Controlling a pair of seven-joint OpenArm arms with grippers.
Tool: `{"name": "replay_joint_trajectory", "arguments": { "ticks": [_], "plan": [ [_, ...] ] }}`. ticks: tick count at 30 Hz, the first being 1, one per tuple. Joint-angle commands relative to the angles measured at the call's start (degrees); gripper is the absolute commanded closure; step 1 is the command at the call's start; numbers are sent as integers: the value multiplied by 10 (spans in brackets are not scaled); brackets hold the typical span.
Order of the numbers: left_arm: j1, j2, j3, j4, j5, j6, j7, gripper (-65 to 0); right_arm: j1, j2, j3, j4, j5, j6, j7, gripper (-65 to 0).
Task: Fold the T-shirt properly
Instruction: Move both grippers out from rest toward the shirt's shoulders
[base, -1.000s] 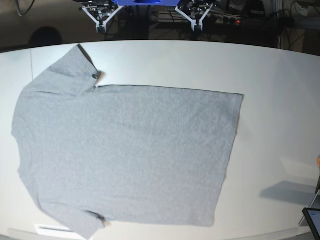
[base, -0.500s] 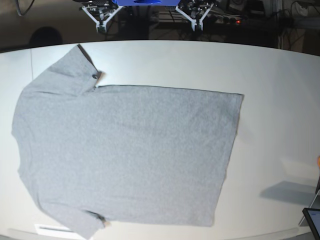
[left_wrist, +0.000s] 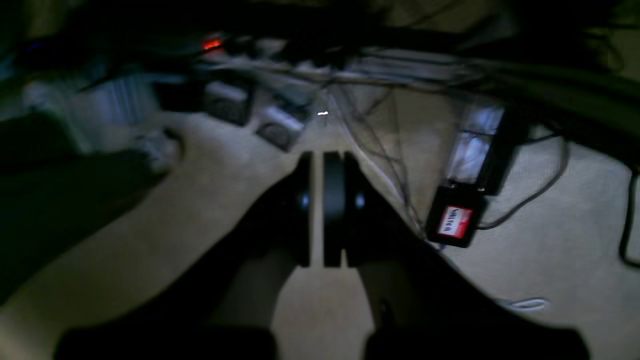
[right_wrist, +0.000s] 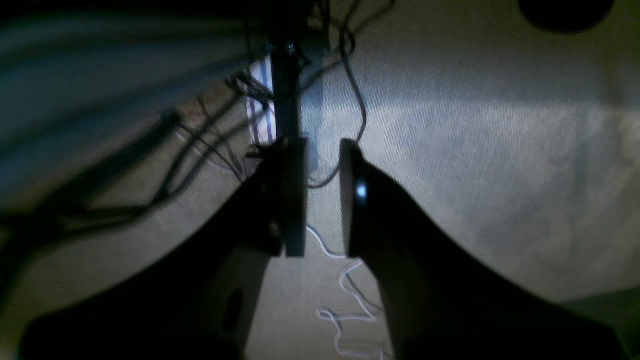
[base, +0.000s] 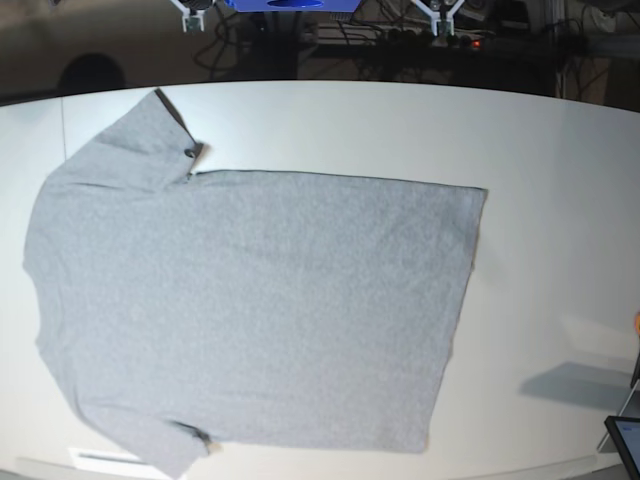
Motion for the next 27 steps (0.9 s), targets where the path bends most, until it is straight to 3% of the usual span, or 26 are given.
{"name": "replay_joint_trajectory", "arguments": {
  "ticks": [1, 10, 11, 16, 22, 27],
  "plan": [
    [12, -3, 1, 25, 0, 2, -11, -39, -16, 4, 12, 37, 1, -1, 5, -110],
    [120, -10, 0, 216, 0, 2, -11, -25, -154, -17, 144, 296, 1, -1, -37, -110],
    [134, -10, 0, 239, 0, 2, -11, 0, -169, -18, 149, 323, 1, -1, -37, -110],
    [191, -10, -1, 329, 0, 3, -11, 0, -226, -31, 149, 433, 1, -1, -76, -110],
    [253, -13, -3, 432, 0, 3, -11, 0, -282, -42, 150, 544, 1, -1, -84, -110],
    [290, -12, -50, 507, 0, 3, -11, 0, -323, -44, 150, 618, 1, -1, -84, -109]
  ]
}}
